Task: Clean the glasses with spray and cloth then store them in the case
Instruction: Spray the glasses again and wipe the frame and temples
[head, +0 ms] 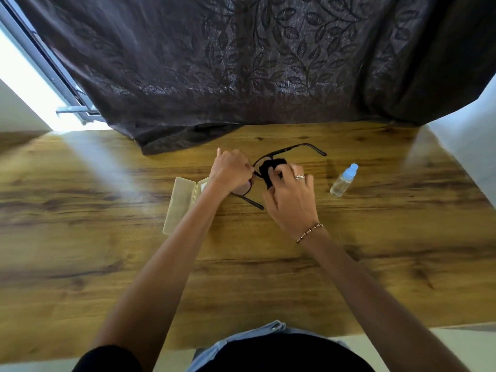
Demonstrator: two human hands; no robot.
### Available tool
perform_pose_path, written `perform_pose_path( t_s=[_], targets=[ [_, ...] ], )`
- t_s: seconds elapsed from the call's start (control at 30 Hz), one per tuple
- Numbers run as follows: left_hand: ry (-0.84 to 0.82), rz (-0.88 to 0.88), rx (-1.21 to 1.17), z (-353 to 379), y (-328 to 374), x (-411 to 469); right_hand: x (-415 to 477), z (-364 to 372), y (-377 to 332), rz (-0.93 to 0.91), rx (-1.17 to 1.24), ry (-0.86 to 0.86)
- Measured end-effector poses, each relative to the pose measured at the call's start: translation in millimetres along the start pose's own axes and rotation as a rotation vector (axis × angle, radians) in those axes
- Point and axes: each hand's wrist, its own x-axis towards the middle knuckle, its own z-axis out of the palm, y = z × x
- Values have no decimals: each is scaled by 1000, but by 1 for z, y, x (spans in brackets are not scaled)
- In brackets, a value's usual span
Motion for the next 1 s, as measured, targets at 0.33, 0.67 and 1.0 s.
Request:
perform_pose_path(
  t_s=[0.33,0.67,1.0],
  targets=[
    [18,59,-52,-9,-1,-2,9,-5,10,-66,28,97],
    [-113,70,-124,-8,-13,-8,2,-18,39,810,1478,167],
    [-204,162,-95,-9,-13,-11,18,-14,51,447,1351,-202]
  ],
)
